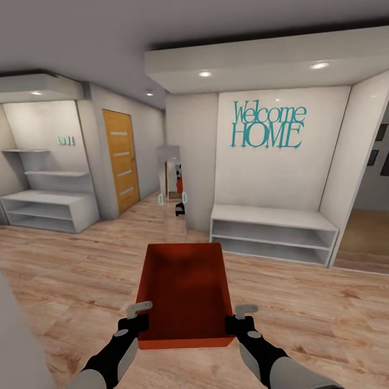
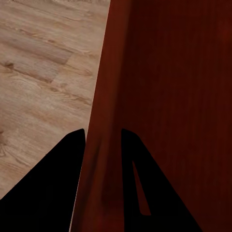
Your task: Move the two storage containers from the living room to the garage. In the garage, place one container on the floor and stack the other container on top of it (either order is fine).
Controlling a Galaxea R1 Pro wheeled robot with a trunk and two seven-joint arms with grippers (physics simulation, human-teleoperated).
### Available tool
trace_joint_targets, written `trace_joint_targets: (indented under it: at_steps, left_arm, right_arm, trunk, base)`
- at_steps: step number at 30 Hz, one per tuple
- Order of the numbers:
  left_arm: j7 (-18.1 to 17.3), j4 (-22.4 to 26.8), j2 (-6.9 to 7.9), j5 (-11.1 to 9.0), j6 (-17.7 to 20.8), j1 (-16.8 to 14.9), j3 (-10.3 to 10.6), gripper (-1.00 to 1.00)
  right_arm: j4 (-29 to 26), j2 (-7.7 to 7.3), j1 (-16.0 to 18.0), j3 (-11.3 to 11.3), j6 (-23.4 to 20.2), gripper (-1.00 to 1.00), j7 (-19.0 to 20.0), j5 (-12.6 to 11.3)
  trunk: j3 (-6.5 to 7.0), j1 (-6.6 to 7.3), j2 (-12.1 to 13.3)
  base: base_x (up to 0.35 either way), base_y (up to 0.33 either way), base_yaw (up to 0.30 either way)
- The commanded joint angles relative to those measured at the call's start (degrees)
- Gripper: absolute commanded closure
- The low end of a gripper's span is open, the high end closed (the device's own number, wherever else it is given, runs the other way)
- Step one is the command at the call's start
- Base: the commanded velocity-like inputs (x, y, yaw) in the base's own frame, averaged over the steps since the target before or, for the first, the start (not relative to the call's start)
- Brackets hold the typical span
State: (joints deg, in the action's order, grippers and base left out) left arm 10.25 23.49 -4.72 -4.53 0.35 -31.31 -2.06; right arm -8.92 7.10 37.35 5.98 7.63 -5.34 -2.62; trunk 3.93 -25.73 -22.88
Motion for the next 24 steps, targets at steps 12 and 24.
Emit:
trace_joint_targets:
  at_steps: [12, 24]
  left_arm:
    - [0.29, 0.33, 1.29, 0.49, 0.07, -0.05, -0.92, 1.00]
    - [0.29, 0.33, 1.14, 0.48, 0.09, -0.03, -0.92, 1.00]
  right_arm:
    - [0.22, -0.51, 0.01, -0.45, 0.14, 1.00, -0.42, -0.55]
    - [0.22, -0.51, 0.01, -0.45, 0.11, 1.00, -0.41, -0.55]
  trunk:
    - [-0.02, -0.05, -0.04]
    - [-0.02, -0.05, -0.04]
  base:
    - [0.321, 0.000, 0.227]
    - [0.321, 0.000, 0.258]
